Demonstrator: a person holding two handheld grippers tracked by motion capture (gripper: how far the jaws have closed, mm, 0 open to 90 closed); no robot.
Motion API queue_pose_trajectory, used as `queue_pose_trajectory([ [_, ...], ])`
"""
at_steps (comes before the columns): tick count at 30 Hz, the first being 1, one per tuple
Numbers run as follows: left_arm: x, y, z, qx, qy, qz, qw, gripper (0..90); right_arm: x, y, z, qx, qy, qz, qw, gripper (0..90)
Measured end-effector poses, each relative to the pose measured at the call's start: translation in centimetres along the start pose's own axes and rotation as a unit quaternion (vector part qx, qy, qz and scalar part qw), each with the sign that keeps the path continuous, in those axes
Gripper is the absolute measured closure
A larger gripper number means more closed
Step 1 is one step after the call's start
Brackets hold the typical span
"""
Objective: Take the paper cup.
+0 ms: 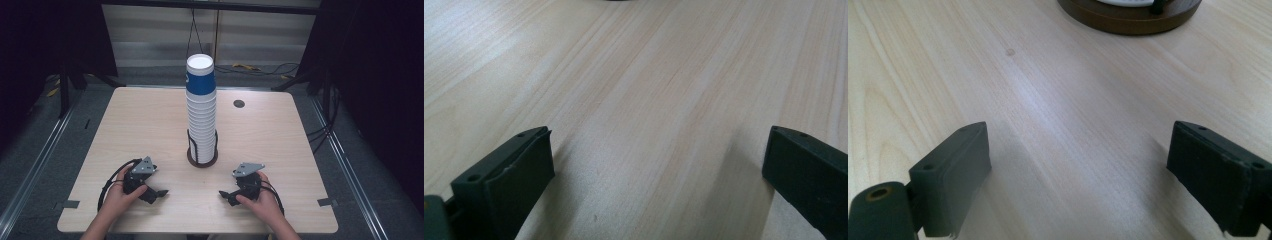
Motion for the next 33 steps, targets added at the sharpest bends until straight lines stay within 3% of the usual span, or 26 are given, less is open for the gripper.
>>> queue_pose_trajectory([
  [14, 0.1, 0.1, -0.1, -0.004, 0.003, -0.001, 1.0000, 0.0, 0.1, 0.0, -0.1, 0.000, 0.001, 0.000, 1.0000, 9.7],
  [20, -0.1, 0.2, -0.1, -0.005, -0.007, -0.003, 1.0000, 0.1, -0.2, 0.4, -0.2, 0.009, -0.008, -0.007, 0.9999, 13.5],
  [24, -0.4, 0.5, -0.2, -0.007, -0.019, 0.000, 0.9998, 6.2, -0.5, 0.7, -0.4, 0.030, -0.010, -0.015, 0.9994, 14.4],
  [27, -0.6, 0.6, -0.3, -0.007, -0.021, 0.000, 0.9997, 14.2, -0.8, 0.8, -0.7, 0.032, -0.003, -0.017, 0.9994, 14.8],
  [28, -0.7, 0.8, -0.5, -0.024, -0.014, 0.010, 0.9996, 14.7, -1.2, 0.7, -1.2, 0.031, 0.004, -0.017, 0.9993, 14.9],
  [33, -1.1, 1.3, -0.8, -0.058, -0.009, 0.043, 0.9974, 15.2, -2.2, 0.4, -2.3, 0.030, 0.015, -0.024, 0.9991, 15.6],
])
Point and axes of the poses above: each handheld gripper's, and its own axes: x roughly forward along the jaws, z roughly out of its underside, y roughly to its right, the point moved 8 cm from there along x, roughly forward along the jaws, and after that the axes turned 11 degrees about x, right-handed, at the moved point
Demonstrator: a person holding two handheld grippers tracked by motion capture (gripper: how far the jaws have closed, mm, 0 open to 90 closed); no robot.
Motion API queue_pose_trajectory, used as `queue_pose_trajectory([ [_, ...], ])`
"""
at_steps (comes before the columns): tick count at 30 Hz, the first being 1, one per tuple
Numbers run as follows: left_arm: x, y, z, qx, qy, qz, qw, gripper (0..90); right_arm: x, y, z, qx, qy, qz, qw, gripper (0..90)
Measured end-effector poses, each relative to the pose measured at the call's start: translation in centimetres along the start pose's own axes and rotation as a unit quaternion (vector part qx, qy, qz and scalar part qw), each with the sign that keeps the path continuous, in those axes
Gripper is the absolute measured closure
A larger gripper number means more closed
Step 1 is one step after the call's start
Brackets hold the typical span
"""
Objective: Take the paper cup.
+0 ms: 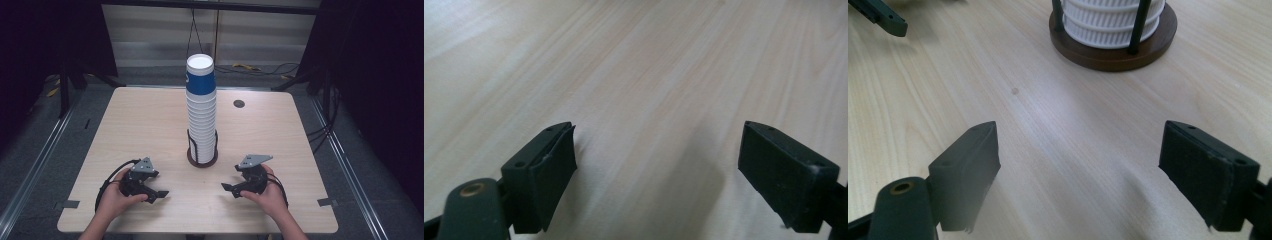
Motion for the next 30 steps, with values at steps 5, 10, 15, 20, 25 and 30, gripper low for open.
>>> queue_pose_trajectory([
  [5, -0.5, 0.0, -0.9, -0.014, 0.009, 0.017, 0.9997, 15.2, -0.4, -0.2, -0.4, -0.005, -0.005, -0.009, 0.9999, 16.1],
  [10, -1.3, -0.2, -2.0, -0.020, 0.020, 0.023, 0.9993, 15.2, -0.7, -0.1, -0.8, -0.009, -0.008, -0.010, 0.9999, 16.3],
  [15, -2.2, -0.3, -3.5, -0.014, 0.024, 0.027, 0.9993, 15.3, -1.4, -0.1, -2.2, -0.005, 0.002, -0.023, 0.9997, 17.0],
  [20, -2.7, -0.6, -4.7, -0.010, 0.016, 0.023, 0.9995, 15.3, -2.0, -0.1, -3.5, -0.011, -0.001, -0.023, 0.9997, 16.9],
  [25, -3.3, -1.0, -6.1, -0.010, 0.027, 0.024, 0.9993, 15.3, -2.4, -0.4, -4.6, -0.023, -0.014, -0.034, 0.9991, 15.1],
  [30, -3.7, -1.3, -6.7, 0.002, 0.014, 0.012, 0.9998, 15.4, -2.6, -0.5, -5.2, -0.030, -0.021, -0.037, 0.9987, 15.1],
])
Point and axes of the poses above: each handheld gripper's, and its own axes: x roughly forward along the jaws, z roughly out of its underside, y roughly to its right, the point moved 8 cm from there along x, roughly forward along the jaws, and after that the axes turned 11 degrees about x, right-handed, at the moved point
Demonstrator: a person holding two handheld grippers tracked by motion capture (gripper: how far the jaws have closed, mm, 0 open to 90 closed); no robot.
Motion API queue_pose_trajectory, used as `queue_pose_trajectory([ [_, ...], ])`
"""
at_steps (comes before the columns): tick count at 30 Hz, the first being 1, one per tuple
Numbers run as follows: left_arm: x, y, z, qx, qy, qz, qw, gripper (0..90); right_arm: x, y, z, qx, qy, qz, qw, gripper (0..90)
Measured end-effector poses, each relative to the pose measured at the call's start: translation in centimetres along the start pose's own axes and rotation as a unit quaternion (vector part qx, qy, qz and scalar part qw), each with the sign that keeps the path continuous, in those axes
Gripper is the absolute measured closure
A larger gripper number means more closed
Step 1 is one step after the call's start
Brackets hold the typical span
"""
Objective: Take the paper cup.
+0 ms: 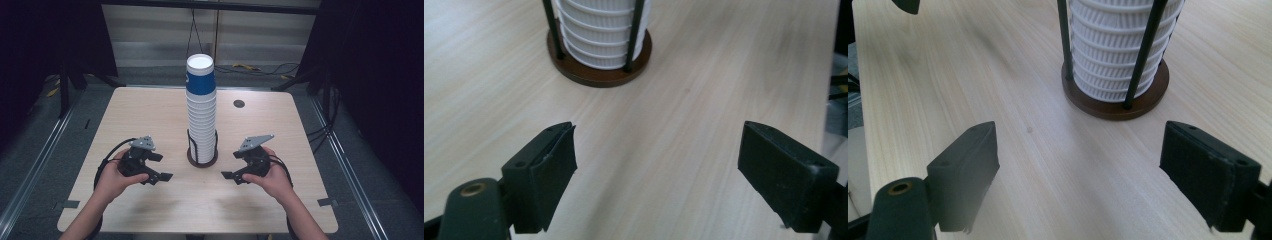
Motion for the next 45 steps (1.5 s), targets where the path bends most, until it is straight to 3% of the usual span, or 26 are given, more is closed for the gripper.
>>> queue_pose_trajectory([
  [12, -0.8, -0.9, -2.3, 0.006, 0.009, -0.004, 0.9999, 15.9, -1.0, -0.1, -2.8, 0.003, 0.014, -0.016, 0.9998, 15.2],
  [18, -0.6, -1.4, -3.6, 0.013, 0.013, -0.011, 0.9998, 15.9, -1.7, -0.4, -4.6, -0.010, 0.017, -0.023, 0.9995, 15.0],
  [24, -0.8, -1.9, -4.8, 0.018, 0.017, -0.018, 0.9995, 15.9, -2.2, -0.2, -6.3, -0.001, 0.029, -0.028, 0.9992, 15.0],
  [29, -1.3, -2.4, -6.5, 0.016, 0.033, -0.016, 0.9992, 15.9, -2.6, 0.2, -7.3, -0.012, 0.027, -0.021, 0.9994, 15.0],
  [34, -1.3, -2.8, -7.7, 0.023, 0.030, -0.024, 0.9990, 15.9, -3.0, 0.6, -8.1, -0.016, 0.021, -0.017, 0.9995, 15.0],
  [41, -0.9, -2.9, -8.9, 0.032, 0.029, -0.027, 0.9987, 15.9, -3.7, 0.4, -9.7, -0.024, 0.031, -0.020, 0.9990, 14.3],
  [45, -0.8, -3.2, -9.8, 0.031, 0.042, -0.023, 0.9984, 16.1, -4.2, 0.2, -11.1, -0.031, 0.034, -0.018, 0.9988, 13.8],
])
Point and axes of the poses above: each handheld gripper's, and its own axes: x roughly forward along the jaws, z roughly out of its underside, y roughly to its right, the point moved 8 cm from there along x, roughly forward along the jaws, and after that the axes turned 11 degrees about x, right-handed, at the moved point
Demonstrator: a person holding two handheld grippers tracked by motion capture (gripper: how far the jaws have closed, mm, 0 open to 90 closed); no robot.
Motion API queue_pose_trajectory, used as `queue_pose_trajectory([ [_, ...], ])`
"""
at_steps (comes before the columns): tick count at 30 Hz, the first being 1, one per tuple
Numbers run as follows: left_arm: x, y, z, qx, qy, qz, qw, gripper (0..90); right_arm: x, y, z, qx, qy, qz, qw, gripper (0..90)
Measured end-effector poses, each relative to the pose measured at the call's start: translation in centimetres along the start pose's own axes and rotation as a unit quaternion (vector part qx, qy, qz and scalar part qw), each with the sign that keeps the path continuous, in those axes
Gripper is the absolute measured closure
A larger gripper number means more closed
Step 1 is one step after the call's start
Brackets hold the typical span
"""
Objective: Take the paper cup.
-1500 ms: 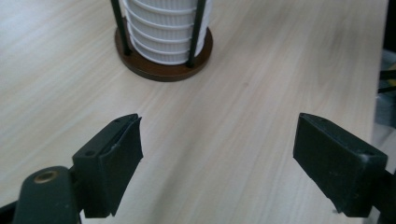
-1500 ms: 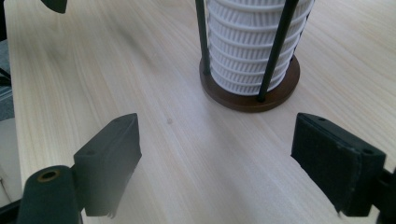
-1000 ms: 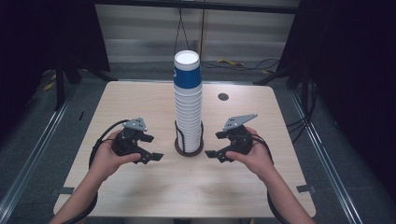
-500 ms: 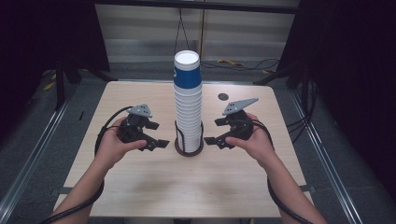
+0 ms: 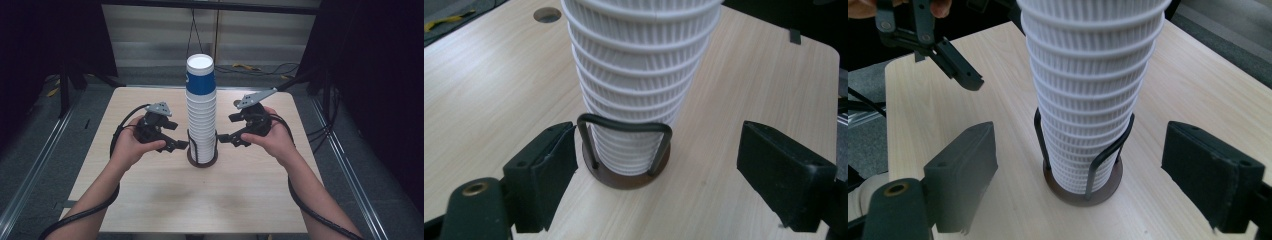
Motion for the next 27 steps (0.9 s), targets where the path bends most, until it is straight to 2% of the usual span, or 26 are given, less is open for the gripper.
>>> queue_pose_trajectory([
  [3, 0.0, -0.2, -0.3, 0.003, 0.000, -0.001, 1.0000, 16.1, -0.2, -0.2, -0.9, -0.002, 0.005, -0.009, 0.9999, 13.6],
  [13, 0.2, -0.2, -1.4, 0.010, 0.009, 0.005, 0.9999, 16.1, -0.9, -0.6, -3.9, -0.014, 0.012, -0.007, 0.9998, 13.4],
  [17, 0.1, -0.3, -1.8, 0.013, 0.018, 0.003, 0.9997, 16.6, -0.9, -0.7, -5.0, -0.010, 0.017, -0.009, 0.9998, 13.2],
  [26, 0.3, -0.3, -2.1, 0.017, 0.016, 0.006, 0.9997, 16.6, -1.0, -0.9, -6.7, -0.003, 0.024, -0.008, 0.9997, 13.2],
  [27, 0.3, -0.3, -2.1, 0.018, 0.023, 0.007, 0.9996, 16.7, -1.2, -1.0, -7.1, -0.001, 0.027, -0.009, 0.9996, 13.1],
])
Point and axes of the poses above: each handheld gripper's, and its own axes: x roughly forward along the jaws, z roughly out of its underside, y roughly to its right, the point moved 8 cm from there along x, roughly forward along the jaws, and after that the axes turned 11 degrees about x, right-handed, at the moved point
